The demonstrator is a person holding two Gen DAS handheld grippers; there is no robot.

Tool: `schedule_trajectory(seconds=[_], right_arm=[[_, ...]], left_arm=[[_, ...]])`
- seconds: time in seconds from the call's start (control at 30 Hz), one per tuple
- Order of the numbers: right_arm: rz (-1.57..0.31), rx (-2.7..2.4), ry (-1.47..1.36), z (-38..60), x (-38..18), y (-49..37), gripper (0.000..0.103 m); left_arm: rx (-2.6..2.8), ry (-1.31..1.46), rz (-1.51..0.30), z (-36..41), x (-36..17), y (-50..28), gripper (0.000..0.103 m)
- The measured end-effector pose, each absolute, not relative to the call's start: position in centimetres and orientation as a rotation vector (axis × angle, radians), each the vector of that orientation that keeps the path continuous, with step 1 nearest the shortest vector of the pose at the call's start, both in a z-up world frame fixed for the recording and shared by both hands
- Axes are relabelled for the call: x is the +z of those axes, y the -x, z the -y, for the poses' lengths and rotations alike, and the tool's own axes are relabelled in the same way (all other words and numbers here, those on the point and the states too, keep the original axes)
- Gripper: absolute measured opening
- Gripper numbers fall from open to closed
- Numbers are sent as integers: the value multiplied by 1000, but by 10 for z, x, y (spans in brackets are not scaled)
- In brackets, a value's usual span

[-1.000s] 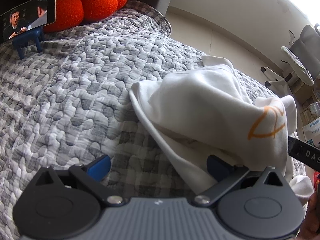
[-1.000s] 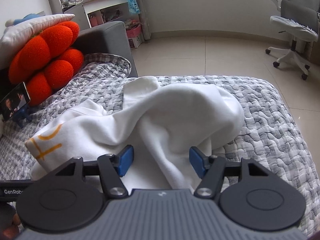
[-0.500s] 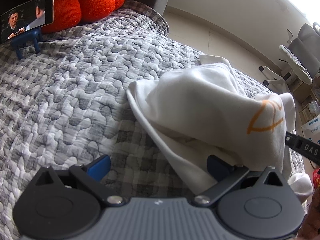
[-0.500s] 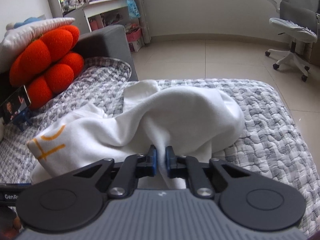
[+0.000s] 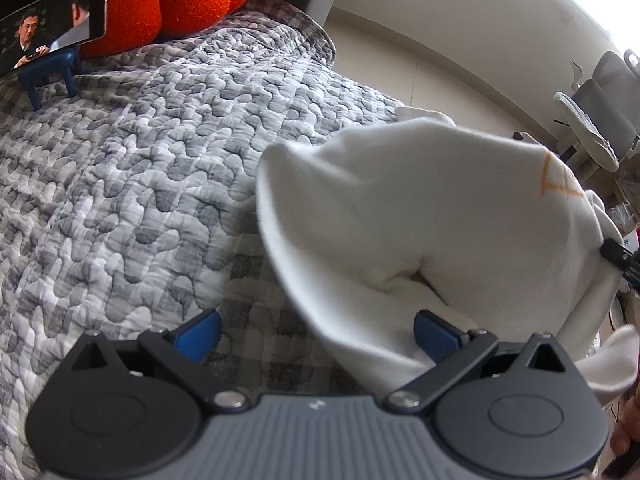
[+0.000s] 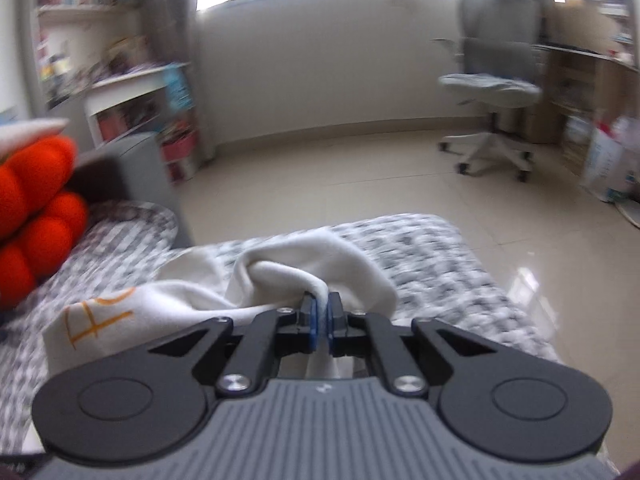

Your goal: Fold clothes

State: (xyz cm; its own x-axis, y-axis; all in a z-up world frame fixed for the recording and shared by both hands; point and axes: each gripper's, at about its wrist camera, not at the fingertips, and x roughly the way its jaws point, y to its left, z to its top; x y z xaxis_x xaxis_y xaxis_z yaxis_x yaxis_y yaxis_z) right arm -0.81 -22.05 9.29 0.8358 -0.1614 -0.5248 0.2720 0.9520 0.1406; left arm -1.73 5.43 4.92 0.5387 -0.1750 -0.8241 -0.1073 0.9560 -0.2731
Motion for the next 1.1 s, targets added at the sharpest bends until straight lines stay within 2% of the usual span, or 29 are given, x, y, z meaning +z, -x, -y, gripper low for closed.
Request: schedule_trajectory(seconds=[0.17, 0.23, 0.33, 0.4, 0.5, 0.77, 0.87, 0.93, 1.03, 1.1], right_arm=[[-512, -296, -250, 229, 94, 10, 5], [-510, -299, -259, 231, 94, 10, 5], [-520, -261, -261, 228, 94, 8, 5], [-521, -229, -283, 229, 94, 8, 5], [-497, -176, -344, 236, 97, 13, 5], [-324, 32, -437, 231, 125, 45, 6], [-357, 160, -409, 210, 129, 49, 7], [-430, 278, -346, 192, 127, 47, 7], [-540, 451, -178, 161, 118, 47, 9], [-559, 549, -54, 146, 114, 54, 12]], left_arm=[[-55, 306, -992, -53, 50, 17, 102], [-55, 297, -980, -52, 51, 16, 99], [-57, 266, -965, -50, 52, 14, 76], [-54, 247, -962, -49, 52, 12, 36], [-28, 228, -957, -52, 53, 9, 4], [168, 232, -680, -99, 98, 17, 0], [282, 198, -565, -120, 113, 16, 0], [242, 212, -567, -132, 114, 13, 0], [169, 173, -726, -125, 95, 0, 2], [128, 152, -801, -116, 85, -5, 14]])
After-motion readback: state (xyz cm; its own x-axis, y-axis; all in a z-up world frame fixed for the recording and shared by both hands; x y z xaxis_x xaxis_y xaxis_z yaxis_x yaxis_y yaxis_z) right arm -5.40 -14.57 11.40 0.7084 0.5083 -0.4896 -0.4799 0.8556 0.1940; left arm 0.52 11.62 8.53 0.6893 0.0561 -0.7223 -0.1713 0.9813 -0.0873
